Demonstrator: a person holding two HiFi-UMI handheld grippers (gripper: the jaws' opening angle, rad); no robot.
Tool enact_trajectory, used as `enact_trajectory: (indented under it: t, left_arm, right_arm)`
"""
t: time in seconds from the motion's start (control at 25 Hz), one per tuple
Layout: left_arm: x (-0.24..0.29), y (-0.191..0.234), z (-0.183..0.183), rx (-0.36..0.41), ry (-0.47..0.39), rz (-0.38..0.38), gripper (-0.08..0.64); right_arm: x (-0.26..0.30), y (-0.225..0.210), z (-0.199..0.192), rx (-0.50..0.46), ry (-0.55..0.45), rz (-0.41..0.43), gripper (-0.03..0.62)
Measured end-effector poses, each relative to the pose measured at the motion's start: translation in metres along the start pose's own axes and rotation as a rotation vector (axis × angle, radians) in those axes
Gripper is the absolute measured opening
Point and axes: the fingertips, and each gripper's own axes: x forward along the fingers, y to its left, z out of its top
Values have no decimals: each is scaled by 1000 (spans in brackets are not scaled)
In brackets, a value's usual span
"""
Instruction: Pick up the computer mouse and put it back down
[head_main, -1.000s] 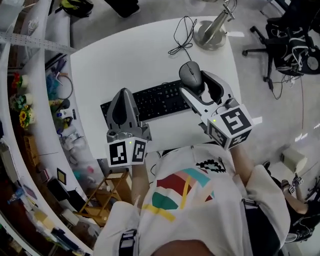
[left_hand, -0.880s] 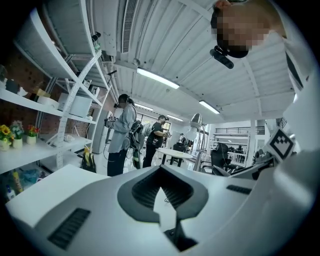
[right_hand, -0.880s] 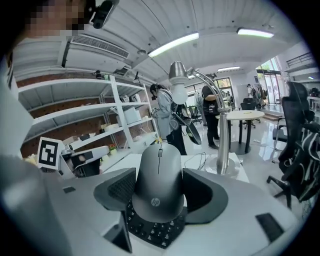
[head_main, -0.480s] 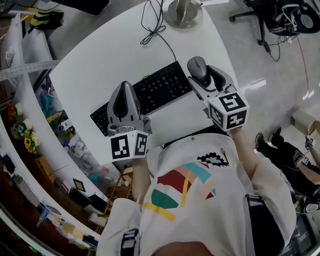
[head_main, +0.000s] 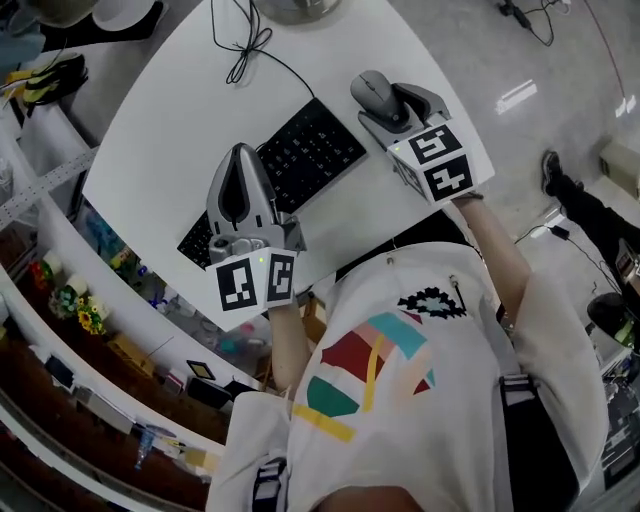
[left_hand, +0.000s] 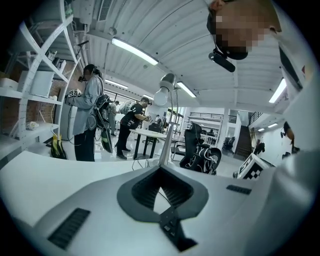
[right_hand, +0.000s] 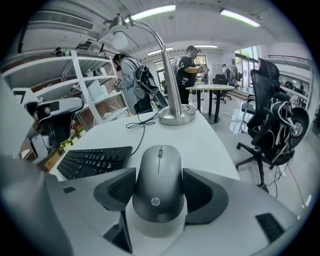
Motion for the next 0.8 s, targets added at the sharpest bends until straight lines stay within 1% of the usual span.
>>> enact_trajectory:
  t: [0.2, 0.48, 0.64, 0.8]
  left_arm:
    - [7, -6, 0, 7, 11, -16, 44]
    - [4, -9, -5, 9, 21, -13, 44]
    - [-2, -6, -4, 5, 11, -6, 44]
    - [-11, -4, 0, 6, -7, 7, 44]
  right_arm:
    - [4, 1, -6, -19, 22, -11, 279]
    - [8, 1, -10, -107, 37, -49, 279]
    - [11, 1, -12, -91, 61, -34, 279]
    - [12, 0, -13, -106, 81, -42, 279]
